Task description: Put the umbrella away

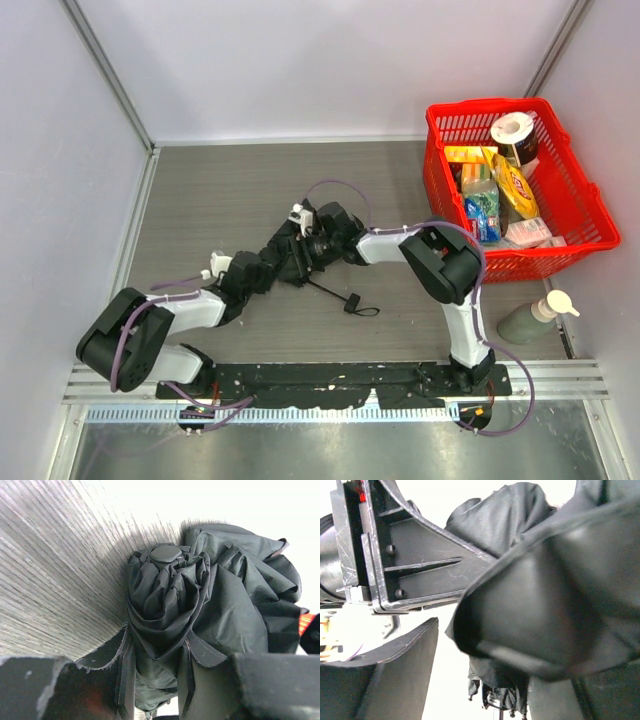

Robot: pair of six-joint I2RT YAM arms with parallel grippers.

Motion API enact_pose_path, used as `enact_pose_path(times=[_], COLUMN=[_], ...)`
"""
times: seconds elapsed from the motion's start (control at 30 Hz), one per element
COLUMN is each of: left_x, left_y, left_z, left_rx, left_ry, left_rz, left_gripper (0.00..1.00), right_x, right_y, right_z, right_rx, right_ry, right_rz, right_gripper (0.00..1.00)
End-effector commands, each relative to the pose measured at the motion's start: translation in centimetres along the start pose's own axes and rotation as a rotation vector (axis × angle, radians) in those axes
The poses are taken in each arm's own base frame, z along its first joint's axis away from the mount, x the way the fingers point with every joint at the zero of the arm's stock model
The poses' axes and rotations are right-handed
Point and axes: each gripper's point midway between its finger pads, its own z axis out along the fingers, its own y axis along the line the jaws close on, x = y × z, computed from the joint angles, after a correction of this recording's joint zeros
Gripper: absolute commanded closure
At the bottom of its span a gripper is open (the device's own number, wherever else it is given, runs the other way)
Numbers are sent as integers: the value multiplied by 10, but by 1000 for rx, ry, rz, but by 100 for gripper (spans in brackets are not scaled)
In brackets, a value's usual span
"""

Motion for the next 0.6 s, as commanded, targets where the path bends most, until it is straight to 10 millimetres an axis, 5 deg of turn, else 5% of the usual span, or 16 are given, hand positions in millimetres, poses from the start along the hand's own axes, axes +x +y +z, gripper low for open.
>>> enact_pose_path(times=[0.0, 0.27, 0.57], left_x=[-18, -16, -13], left_y=[103, 102, 95], left_z=[-6, -9, -10], left_rx=[-355, -368, -349], left_ry=[-50, -31, -13], left_rz=[187, 207, 207], left_gripper=[100, 100, 100], right_x=[48, 14, -17], right_y=[-26, -14, 50], right_z=[-21, -65, -75], right_rx=[321, 582, 689], right_ry=[159, 82, -40], right_rz=[-15, -276, -770], right_gripper=[27, 24, 22])
